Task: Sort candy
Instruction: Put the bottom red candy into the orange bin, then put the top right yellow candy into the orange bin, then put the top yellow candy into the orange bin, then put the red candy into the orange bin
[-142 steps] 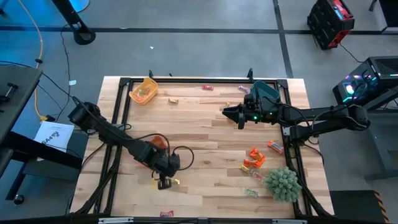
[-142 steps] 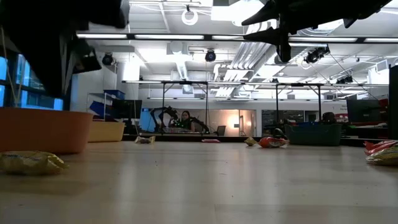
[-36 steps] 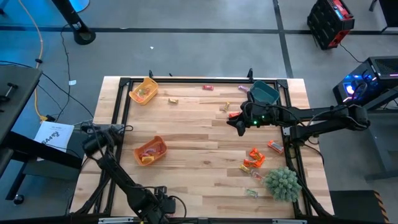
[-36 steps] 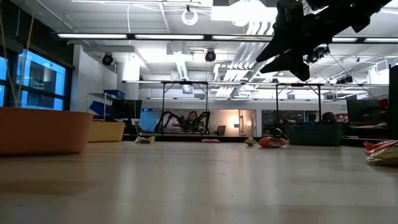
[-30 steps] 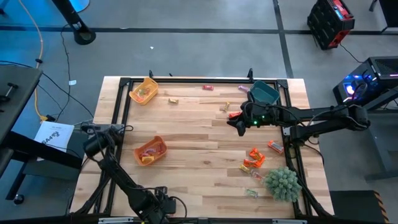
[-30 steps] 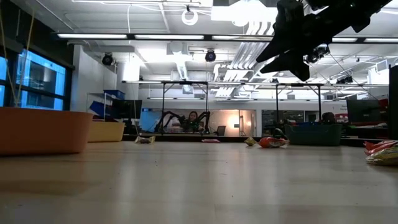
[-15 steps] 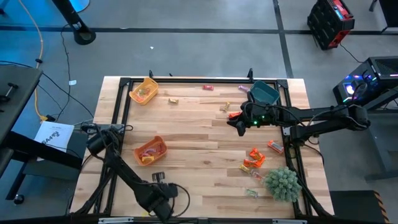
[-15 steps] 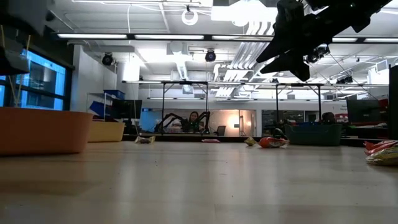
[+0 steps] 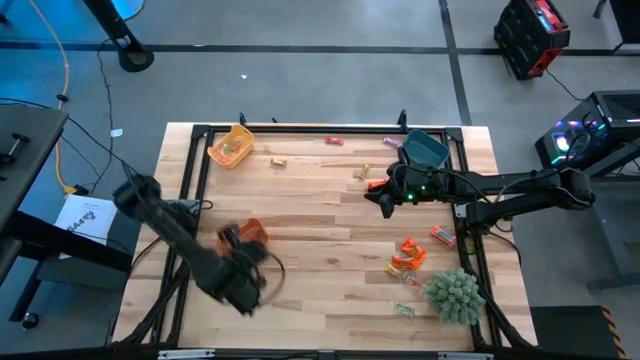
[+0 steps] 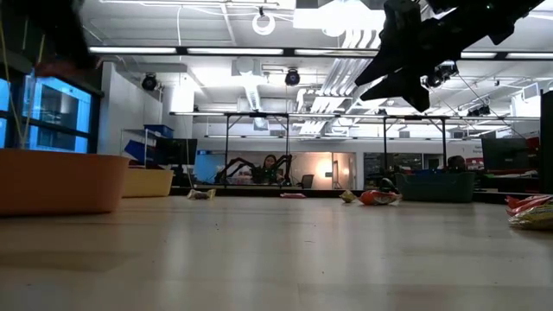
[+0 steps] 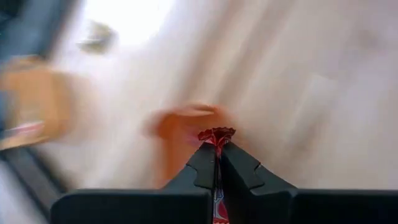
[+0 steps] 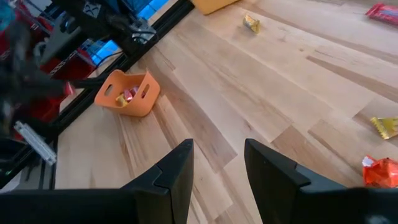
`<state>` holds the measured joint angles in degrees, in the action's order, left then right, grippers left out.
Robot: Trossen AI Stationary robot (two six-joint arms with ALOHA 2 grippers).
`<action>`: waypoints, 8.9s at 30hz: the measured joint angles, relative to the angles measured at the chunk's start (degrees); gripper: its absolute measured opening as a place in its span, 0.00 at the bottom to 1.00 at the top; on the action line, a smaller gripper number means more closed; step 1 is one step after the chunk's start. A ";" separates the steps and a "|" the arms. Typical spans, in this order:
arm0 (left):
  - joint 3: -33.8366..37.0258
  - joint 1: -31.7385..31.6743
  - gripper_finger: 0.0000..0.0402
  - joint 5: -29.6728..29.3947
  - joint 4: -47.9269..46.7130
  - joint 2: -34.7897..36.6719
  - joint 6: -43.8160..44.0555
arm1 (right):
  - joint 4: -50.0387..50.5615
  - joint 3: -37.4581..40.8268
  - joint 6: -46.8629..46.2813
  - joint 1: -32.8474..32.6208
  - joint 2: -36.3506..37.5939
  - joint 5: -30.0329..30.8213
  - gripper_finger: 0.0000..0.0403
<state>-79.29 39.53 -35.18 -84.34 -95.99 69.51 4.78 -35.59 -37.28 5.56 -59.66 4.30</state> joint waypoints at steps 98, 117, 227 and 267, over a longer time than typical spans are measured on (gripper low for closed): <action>28.16 -62.48 0.45 3.01 91.15 39.00 -33.13 | -27.73 -43.06 11.63 1.08 -56.69 -30.97 0.03; 28.16 -62.55 0.45 17.03 93.67 42.29 -35.22 | 7.86 -90.89 18.40 -2.82 -86.02 -33.36 0.22; 6.97 -79.95 0.07 38.73 31.70 -5.74 -67.53 | 15.45 -10.51 1.24 12.02 12.33 4.74 0.49; 27.64 -45.59 0.39 41.61 35.28 27.78 -26.87 | 3.12 -24.24 10.25 21.94 -14.41 -4.64 0.49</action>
<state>-51.65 -6.07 6.42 -49.05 -68.20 42.64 7.89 -59.84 -27.03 27.50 -74.07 -0.35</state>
